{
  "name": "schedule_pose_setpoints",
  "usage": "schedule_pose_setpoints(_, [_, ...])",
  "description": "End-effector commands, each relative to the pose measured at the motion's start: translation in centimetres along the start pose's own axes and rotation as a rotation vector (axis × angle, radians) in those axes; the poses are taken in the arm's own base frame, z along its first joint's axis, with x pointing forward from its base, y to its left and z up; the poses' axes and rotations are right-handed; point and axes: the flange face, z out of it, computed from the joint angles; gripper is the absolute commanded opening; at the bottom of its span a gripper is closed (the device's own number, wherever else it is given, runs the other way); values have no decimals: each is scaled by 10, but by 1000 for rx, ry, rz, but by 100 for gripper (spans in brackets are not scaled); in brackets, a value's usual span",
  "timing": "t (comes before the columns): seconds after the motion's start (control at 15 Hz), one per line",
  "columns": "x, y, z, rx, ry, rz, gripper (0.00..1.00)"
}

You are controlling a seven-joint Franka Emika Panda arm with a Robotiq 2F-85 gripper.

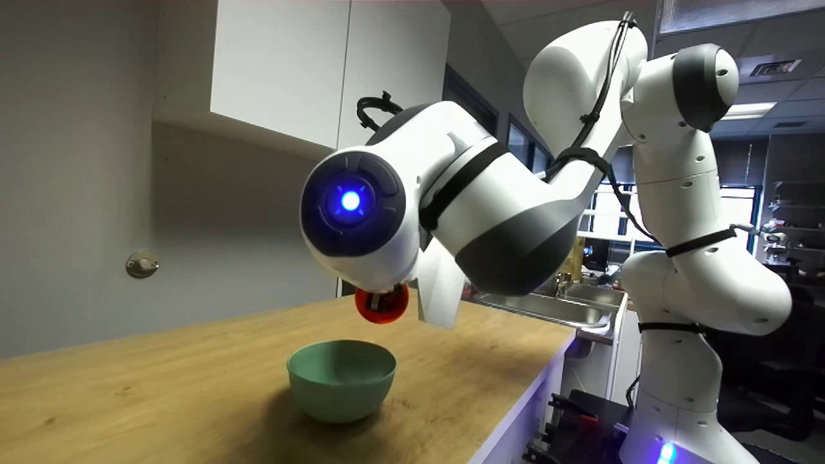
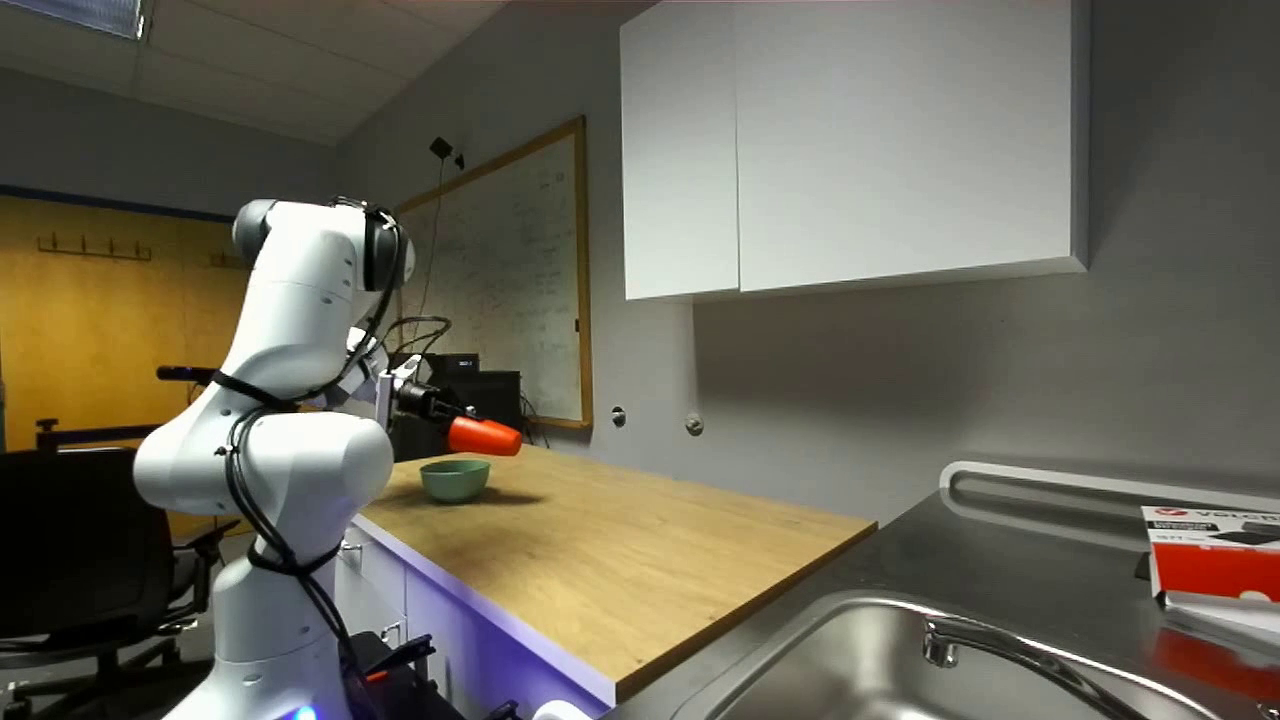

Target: Pour the contents in the orange cup into the mint green bowl

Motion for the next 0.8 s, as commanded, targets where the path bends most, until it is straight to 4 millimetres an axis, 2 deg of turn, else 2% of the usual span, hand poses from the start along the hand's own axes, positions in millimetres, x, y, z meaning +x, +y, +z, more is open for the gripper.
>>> schedule_pose_setpoints(0.0, [7,-18,-3,-102,44,30,2])
schedule_pose_setpoints(0.33, [8,-48,-3,-220,116,29,2])
schedule_pose_setpoints(0.53, [7,-67,-19,-292,167,60,2])
schedule_pose_setpoints(0.73, [5,-73,-35,-355,203,95,2])
